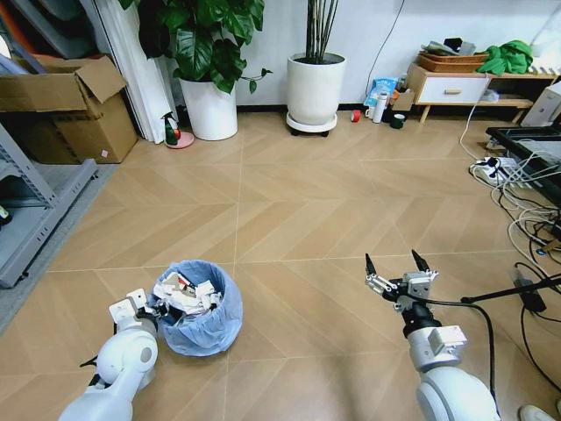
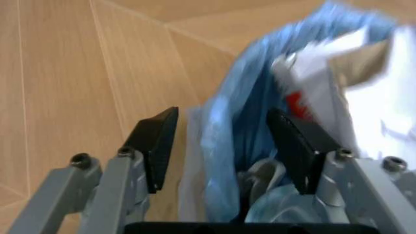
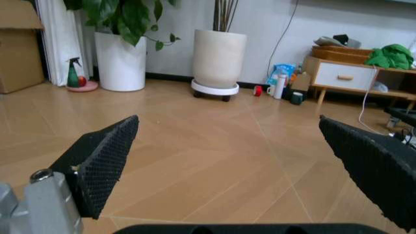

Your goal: Pick up the trash bin and place the garbage on the floor into it.

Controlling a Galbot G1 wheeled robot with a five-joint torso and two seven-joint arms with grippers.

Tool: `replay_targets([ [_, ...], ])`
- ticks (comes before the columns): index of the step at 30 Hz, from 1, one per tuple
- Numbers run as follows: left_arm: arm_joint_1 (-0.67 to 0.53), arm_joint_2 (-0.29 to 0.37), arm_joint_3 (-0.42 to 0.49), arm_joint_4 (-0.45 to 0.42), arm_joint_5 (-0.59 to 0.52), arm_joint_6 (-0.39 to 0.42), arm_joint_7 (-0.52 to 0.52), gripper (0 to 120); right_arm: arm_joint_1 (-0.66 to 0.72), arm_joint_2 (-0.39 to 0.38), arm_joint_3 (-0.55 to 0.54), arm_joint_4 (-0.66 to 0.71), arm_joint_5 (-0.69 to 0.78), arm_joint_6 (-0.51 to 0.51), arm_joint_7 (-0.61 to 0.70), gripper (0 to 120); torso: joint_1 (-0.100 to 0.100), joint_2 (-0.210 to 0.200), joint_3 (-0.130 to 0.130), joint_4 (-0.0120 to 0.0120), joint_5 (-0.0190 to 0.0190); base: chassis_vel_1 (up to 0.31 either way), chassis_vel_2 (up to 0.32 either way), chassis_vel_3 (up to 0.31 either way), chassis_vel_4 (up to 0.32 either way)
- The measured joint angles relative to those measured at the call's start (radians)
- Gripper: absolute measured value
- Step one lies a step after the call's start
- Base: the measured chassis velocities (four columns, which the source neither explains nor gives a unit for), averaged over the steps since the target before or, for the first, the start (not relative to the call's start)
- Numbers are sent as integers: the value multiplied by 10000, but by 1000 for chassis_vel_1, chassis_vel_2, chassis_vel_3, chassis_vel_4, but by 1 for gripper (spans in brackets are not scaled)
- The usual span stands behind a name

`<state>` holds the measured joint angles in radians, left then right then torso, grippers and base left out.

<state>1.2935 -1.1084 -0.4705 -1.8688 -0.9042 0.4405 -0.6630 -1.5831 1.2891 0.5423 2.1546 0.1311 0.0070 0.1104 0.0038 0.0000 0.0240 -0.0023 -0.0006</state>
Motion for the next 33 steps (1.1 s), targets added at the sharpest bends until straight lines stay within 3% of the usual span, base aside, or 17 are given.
replay_targets([
  [8,156,112,-193,-693,17,-710,18,87,133,6,136,22,136,-38,-3,100,0,0,0,0,-2,0,0,0,0],
  [12,347,162,-527,-1251,621,-1192,411,102,272,10,388,92,413,-307,59,100,0,0,0,0,-1,0,0,0,0],
  [16,613,219,-854,-1806,1465,-1573,1005,109,371,4,692,266,842,-673,126,100,0,0,0,0,-1,0,0,0,0],
  [17,613,219,-854,-1806,1465,-1573,1005,109,371,4,692,266,842,-673,126,100,0,0,0,0,-1,0,0,0,0],
  [21,1503,199,-1279,-3181,3430,-1935,2161,114,361,-23,1273,806,1532,-1396,206,100,0,0,0,0,-1,0,0,0,0],
  [22,1503,199,-1279,-3181,3430,-1935,2161,114,361,-23,1273,806,1532,-1396,206,100,0,0,0,0,-1,0,0,0,0],
  [24,2184,-2,-1420,-3933,4777,-2030,2771,115,155,4,1484,1231,2010,-1896,373,100,0,0,-1,0,1,0,0,0,0],
  [25,2184,-2,-1420,-3933,4777,-2030,2771,115,155,4,1484,1231,2010,-1896,373,100,0,0,-1,0,1,0,0,0,0],
  [28,3158,-621,-1401,-4660,6280,-2054,3507,113,-308,113,1509,1630,1905,-2008,396,100,0,0,-1,1,1,0,0,0,0],
  [33,3860,-1303,-1064,-5055,7225,-2160,4184,108,-855,263,1241,2014,1385,-1873,179,100,-1,1,-2,1,0,0,0,0,0],
])
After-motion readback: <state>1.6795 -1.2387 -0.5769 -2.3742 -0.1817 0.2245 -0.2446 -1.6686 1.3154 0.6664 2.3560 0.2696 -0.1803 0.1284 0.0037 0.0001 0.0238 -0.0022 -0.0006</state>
